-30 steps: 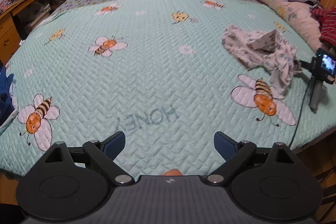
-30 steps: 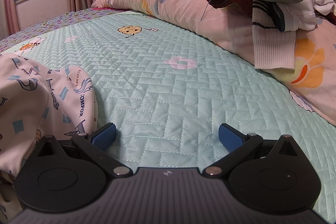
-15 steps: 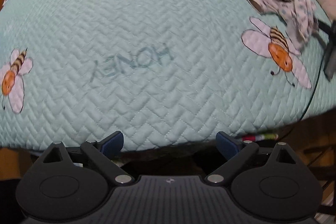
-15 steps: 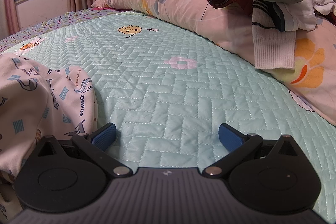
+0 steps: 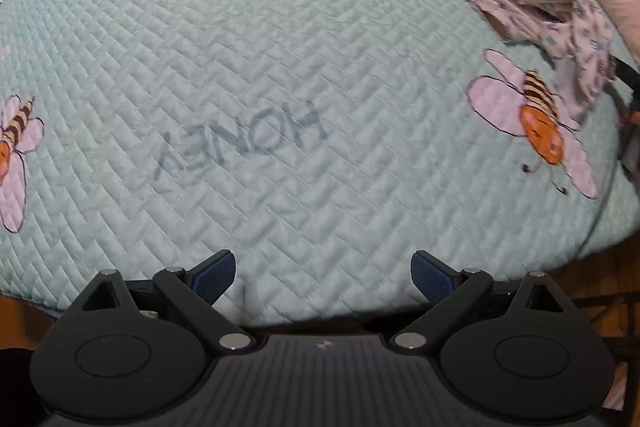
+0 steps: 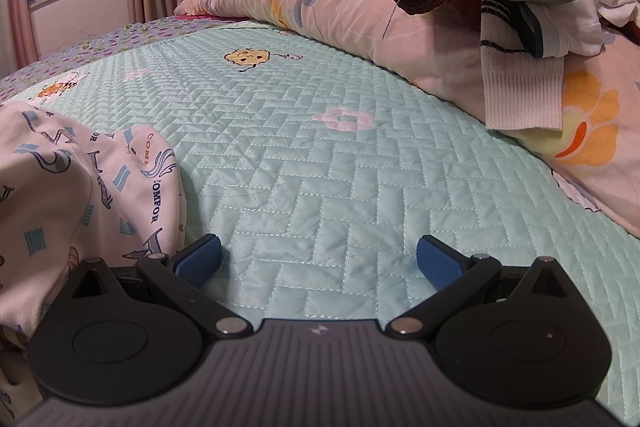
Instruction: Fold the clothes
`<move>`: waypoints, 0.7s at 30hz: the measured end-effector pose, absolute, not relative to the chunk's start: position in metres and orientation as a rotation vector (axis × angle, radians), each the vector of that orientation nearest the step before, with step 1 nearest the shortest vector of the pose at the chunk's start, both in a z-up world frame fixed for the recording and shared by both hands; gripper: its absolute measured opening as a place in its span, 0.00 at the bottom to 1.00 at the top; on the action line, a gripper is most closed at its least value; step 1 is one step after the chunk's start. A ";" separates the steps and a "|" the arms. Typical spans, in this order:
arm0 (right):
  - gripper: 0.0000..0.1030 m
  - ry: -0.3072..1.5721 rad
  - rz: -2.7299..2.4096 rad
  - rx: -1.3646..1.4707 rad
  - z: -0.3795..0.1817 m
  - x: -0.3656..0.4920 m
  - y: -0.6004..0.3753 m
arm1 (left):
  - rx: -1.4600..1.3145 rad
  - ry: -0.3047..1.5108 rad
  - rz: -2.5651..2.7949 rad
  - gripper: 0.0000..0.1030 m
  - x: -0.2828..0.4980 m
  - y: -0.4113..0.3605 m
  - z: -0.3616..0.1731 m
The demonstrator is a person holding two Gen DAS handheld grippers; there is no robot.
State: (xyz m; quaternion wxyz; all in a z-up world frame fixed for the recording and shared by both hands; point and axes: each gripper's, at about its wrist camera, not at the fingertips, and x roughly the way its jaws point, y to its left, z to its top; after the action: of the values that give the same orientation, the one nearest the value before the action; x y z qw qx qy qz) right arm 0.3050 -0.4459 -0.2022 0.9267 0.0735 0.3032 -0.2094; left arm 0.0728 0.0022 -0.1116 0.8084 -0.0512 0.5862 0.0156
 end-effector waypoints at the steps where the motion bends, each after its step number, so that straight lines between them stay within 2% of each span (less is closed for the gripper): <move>1: 1.00 0.621 -0.426 0.156 -0.202 0.304 -0.445 | -0.097 1.251 0.042 0.92 0.075 0.001 -0.113; 6: 1.00 0.668 -0.377 0.166 -0.195 0.294 -0.442 | -0.063 1.261 0.062 0.92 0.082 -0.004 -0.113; 11: 1.00 0.685 -0.233 0.153 -0.184 0.238 -0.421 | -0.067 1.250 0.098 0.92 0.080 -0.001 -0.106; 16: 1.00 0.532 -0.113 0.063 -0.143 0.183 -0.384 | -0.078 1.256 0.122 0.93 0.079 0.008 -0.107; 21: 1.00 0.480 0.002 -0.054 -0.111 0.212 -0.337 | -0.091 1.232 0.140 0.93 0.077 0.015 -0.101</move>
State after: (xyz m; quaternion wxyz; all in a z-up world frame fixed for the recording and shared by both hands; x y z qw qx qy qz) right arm 0.2120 -0.3374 -0.1111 0.9710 -0.0270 0.2375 0.0009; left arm 0.0767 0.0146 -0.1009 0.8130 -0.0428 0.5770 0.0656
